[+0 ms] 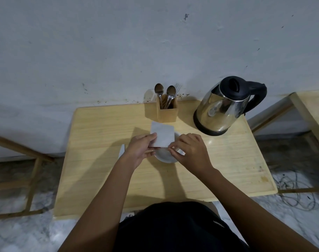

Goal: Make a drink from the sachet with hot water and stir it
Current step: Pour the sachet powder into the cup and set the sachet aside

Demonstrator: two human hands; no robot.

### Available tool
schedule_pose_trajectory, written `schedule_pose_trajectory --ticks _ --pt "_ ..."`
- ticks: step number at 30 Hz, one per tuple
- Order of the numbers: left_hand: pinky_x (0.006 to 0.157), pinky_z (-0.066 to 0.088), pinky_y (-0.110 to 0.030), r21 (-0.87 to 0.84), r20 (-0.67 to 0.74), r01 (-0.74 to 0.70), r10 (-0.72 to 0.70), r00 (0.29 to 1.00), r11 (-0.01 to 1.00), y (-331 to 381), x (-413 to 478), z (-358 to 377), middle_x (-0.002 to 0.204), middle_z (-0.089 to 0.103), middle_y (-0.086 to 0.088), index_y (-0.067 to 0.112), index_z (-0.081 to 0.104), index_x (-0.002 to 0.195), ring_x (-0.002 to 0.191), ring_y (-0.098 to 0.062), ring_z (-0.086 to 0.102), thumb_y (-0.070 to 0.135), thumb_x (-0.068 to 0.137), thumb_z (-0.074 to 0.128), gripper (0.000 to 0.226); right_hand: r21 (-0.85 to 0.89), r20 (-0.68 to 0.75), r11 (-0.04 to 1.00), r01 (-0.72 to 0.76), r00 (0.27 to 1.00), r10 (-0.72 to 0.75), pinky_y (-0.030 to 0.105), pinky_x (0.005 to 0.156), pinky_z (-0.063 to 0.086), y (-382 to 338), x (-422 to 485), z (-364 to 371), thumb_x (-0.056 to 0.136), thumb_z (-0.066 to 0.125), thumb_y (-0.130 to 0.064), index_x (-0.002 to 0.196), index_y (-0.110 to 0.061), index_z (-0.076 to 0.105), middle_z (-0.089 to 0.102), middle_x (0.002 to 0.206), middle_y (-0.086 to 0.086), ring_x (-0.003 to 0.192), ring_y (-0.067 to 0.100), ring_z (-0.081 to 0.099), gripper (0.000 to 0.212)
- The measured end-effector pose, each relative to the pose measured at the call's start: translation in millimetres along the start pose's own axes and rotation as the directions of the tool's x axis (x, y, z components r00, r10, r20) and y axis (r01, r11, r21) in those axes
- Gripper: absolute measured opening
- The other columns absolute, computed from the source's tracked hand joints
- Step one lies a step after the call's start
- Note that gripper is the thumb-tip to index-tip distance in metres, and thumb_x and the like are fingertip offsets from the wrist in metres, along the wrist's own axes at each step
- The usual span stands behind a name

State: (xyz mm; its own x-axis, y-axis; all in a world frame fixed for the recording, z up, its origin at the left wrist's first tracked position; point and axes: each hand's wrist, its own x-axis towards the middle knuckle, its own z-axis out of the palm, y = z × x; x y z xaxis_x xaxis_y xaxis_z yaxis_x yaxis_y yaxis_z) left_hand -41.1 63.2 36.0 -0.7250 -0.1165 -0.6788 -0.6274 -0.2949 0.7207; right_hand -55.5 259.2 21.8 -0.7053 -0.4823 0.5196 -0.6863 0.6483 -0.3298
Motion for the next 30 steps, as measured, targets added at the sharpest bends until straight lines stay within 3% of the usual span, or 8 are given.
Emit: schedule_pose_trajectory --ticks 3,7,12,13,15,17,21,30 --pt "0.059 0.049 -0.029 0.093 -0.214 -0.09 0.108 0.971 0.992 -5 6 -13 0.082 0.067 -0.004 0.014 0.067 0.093 0.069 -0.022 0.063 0.029 0.087 0.062 0.017 0.039 0.211 0.968 -0.247 0.949 0.234 0.035 0.078 0.049 5 3 6 0.078 0.075 -0.043 0.107 -0.02 0.067 0.062 0.106 0.0 0.092 0.019 0.06 0.037" --pt "0.059 0.038 -0.03 0.273 -0.425 -0.111 0.223 0.877 0.956 -31 19 -43 0.07 0.045 -0.009 0.015 0.055 0.073 0.063 -0.021 0.044 0.027 0.084 0.056 0.016 0.016 0.493 0.808 -0.589 0.708 0.506 0.041 0.094 0.049 11 11 19 0.075 0.069 -0.059 0.141 -0.028 0.041 0.041 0.142 0.003 0.119 0.023 0.052 0.077" --pt "0.057 0.031 -0.028 0.331 -0.504 -0.012 0.187 0.843 0.944 -60 34 -57 0.104 0.031 0.003 0.012 0.035 0.055 0.054 -0.021 0.032 0.025 0.083 0.056 0.037 -0.01 0.595 0.765 -0.644 0.611 0.522 0.046 0.099 0.046 8 15 32 0.07 0.069 -0.07 0.15 -0.026 0.023 0.031 0.151 0.003 0.126 0.026 0.049 0.102" --pt "0.062 0.037 -0.03 0.367 -0.516 0.006 0.198 0.833 0.93 -63 34 -54 0.074 0.023 0.005 0.012 0.041 0.056 0.058 -0.025 0.04 0.028 0.082 0.057 0.034 -0.008 0.602 0.763 -0.646 0.606 0.52 0.045 0.099 0.046 7 16 34 0.069 0.069 -0.071 0.15 -0.026 0.023 0.032 0.15 0.002 0.126 0.026 0.049 0.103" --pt "0.082 0.046 -0.041 0.545 -0.549 0.09 0.274 0.79 0.834 -70 33 -47 0.103 0.058 -0.017 0.009 0.061 0.092 0.092 -0.036 0.054 0.032 0.081 0.064 0.025 -0.006 0.605 0.763 -0.647 0.605 0.518 0.044 0.098 0.046 6 16 35 0.067 0.069 -0.072 0.149 -0.026 0.023 0.033 0.148 0.002 0.125 0.026 0.049 0.104" --pt "0.097 0.042 -0.049 0.757 -0.508 0.143 0.437 0.743 0.638 -82 34 -43 0.138 0.038 -0.021 0.011 0.047 0.129 0.123 -0.041 0.04 0.034 0.08 0.068 0.058 -0.009 0.608 0.761 -0.649 0.6 0.519 0.044 0.095 0.047 6 17 36 0.065 0.069 -0.071 0.148 -0.025 0.024 0.034 0.147 0.002 0.123 0.025 0.05 0.106" --pt "0.102 0.036 -0.048 0.965 -0.213 0.083 0.558 0.802 0.249 -102 38 -40 0.142 0.04 -0.016 0.024 0.048 0.132 0.129 -0.035 0.038 0.035 0.087 0.055 0.046 0.047 0.603 0.729 -0.682 0.602 0.524 0.045 0.088 0.052 6 16 35 0.05 0.059 -0.078 0.141 -0.025 0.032 0.038 0.139 -0.001 0.122 0.02 0.048 0.108" --pt "0.094 0.042 -0.045 0.975 -0.167 0.061 0.516 0.84 0.215 -99 42 -46 0.13 0.043 -0.01 0.025 0.053 0.121 0.118 -0.029 0.043 0.036 0.089 0.051 0.034 0.057 0.615 0.706 -0.706 0.582 0.532 0.043 0.088 0.052 6 14 36 0.059 0.069 -0.069 0.143 -0.027 0.029 0.033 0.141 -0.005 0.121 0.017 0.048 0.102"
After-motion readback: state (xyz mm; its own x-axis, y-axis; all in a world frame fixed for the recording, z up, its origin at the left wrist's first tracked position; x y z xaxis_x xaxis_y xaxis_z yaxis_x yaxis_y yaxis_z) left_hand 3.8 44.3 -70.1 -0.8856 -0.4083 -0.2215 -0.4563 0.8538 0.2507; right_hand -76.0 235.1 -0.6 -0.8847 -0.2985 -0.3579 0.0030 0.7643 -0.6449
